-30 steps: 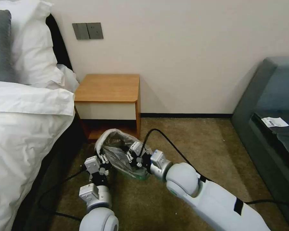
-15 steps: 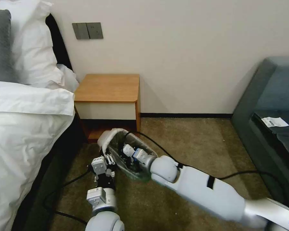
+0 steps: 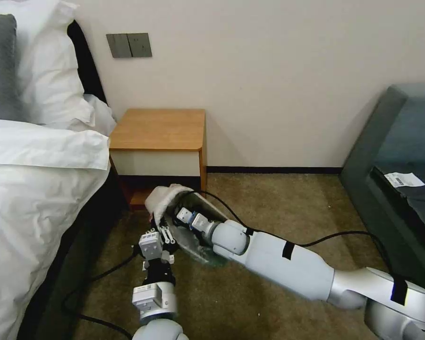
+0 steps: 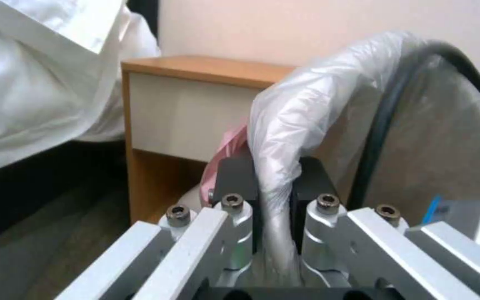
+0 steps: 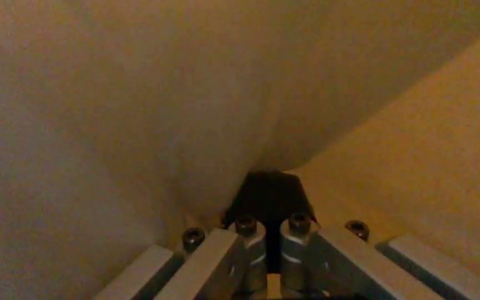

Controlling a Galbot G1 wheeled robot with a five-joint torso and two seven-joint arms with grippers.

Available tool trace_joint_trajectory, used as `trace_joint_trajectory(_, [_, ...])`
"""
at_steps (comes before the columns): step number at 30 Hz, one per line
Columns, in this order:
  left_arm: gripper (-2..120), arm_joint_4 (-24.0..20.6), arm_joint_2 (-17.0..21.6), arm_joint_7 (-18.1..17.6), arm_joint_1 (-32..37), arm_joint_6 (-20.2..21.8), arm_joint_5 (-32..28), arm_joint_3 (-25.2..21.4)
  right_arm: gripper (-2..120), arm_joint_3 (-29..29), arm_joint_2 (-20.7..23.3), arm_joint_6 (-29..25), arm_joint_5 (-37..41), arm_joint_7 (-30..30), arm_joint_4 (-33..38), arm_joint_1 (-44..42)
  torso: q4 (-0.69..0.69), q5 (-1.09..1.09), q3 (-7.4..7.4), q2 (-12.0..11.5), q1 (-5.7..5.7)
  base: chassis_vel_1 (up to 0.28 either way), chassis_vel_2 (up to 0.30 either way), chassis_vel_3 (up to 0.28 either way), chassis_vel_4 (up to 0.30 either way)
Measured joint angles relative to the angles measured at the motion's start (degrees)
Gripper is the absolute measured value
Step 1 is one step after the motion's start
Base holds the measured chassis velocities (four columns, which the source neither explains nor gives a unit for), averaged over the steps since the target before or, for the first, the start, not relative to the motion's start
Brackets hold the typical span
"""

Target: Pick up the garbage bag from the table and place it over the trash can.

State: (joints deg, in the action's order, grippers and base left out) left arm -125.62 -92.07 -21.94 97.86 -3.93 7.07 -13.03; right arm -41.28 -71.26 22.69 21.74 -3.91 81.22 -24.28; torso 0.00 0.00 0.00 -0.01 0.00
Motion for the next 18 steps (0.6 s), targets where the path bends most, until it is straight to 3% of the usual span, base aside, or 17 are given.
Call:
trace_joint_trajectory(8, [7, 1.85, -0.12, -0.24, -1.48, -0.03, -0.02, -2.2, 0, 0.59, 2.81, 0.49, 1.68, -1.18, 6.19, -1.99, -0.01, 0.01, 0.0, 0.0, 0.0, 0.0, 0.0, 0.0, 0.0])
trace_joint_trajectory(18, [7, 3.55, -0.12, -1.1, -5.1, 1.57, -4.66, -5.9, 0, 5.79, 7.98, 2.65, 3.91, -2.71, 24.71, -9.16, 0.0, 0.01, 0.0, 0.0, 0.0, 0.0, 0.0, 0.0, 0.0])
